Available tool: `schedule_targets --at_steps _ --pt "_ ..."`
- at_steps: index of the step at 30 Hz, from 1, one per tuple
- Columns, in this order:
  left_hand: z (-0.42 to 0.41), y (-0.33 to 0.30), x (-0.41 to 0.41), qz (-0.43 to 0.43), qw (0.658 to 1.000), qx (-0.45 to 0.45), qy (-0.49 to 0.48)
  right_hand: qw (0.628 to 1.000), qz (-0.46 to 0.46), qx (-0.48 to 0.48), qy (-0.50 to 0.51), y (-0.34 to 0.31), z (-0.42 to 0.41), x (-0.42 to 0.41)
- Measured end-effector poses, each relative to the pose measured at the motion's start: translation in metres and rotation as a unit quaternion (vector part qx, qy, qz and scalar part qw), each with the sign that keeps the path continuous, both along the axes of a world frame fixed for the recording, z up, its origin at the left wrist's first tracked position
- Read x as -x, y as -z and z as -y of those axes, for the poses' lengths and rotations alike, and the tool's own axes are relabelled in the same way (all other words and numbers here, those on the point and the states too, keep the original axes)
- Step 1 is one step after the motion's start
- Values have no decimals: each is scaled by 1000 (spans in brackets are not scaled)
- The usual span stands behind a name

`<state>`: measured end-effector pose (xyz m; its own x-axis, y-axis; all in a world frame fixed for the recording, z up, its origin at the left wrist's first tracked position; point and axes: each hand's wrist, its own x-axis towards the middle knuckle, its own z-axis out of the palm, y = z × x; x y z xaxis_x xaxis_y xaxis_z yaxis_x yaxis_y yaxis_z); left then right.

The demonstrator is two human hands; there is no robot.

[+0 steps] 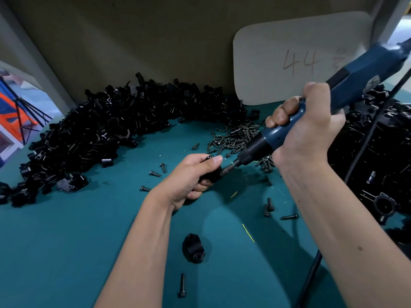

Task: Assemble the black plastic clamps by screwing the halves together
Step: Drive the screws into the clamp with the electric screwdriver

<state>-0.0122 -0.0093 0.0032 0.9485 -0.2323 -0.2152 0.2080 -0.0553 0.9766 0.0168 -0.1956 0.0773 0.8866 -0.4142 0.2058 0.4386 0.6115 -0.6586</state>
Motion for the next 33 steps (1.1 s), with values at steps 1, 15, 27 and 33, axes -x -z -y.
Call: schedule_targets --at_steps 1,15,27,33 --pt "0 1 1 4 1000 0 -5 1000 0 2 5 0 -1 0" --pt "0 5 7 48 998 35 6 986 1 -49 -161 1 22 -11" --pt "7 17 0 154 984 -79 -28 992 -48 -112 -36 -3 29 -14" --pt "9 23 -2 163 983 -82 -30 994 -53 -93 -28 -1 19 -11"
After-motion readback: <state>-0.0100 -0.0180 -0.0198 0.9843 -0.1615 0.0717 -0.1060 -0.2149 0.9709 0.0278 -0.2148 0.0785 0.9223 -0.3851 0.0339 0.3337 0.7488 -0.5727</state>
